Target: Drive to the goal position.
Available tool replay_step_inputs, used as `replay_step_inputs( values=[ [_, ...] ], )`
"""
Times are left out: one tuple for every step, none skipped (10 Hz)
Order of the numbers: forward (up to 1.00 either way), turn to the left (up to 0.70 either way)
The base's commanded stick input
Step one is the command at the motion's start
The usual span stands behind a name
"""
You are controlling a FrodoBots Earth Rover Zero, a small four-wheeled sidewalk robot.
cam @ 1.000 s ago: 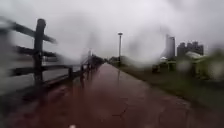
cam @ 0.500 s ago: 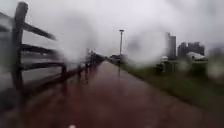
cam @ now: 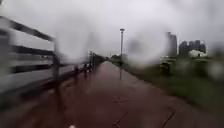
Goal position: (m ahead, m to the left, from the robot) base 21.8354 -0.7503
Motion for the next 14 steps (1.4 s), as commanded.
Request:
replay_step_inputs(
  values=[
    [1.00,0.00],
    [1.00,0.00],
    [1.00,0.00],
    [1.00,0.00],
    [1.00,0.00],
    [1.00,0.00],
    [1.00,0.00],
    [1.00,0.00],
    [1.00,0.00],
    [1.00,0.00],
    [1.00,0.00],
    [1.00,0.00],
    [1.00,0.00],
    [1.00,0.00]
  ],
)
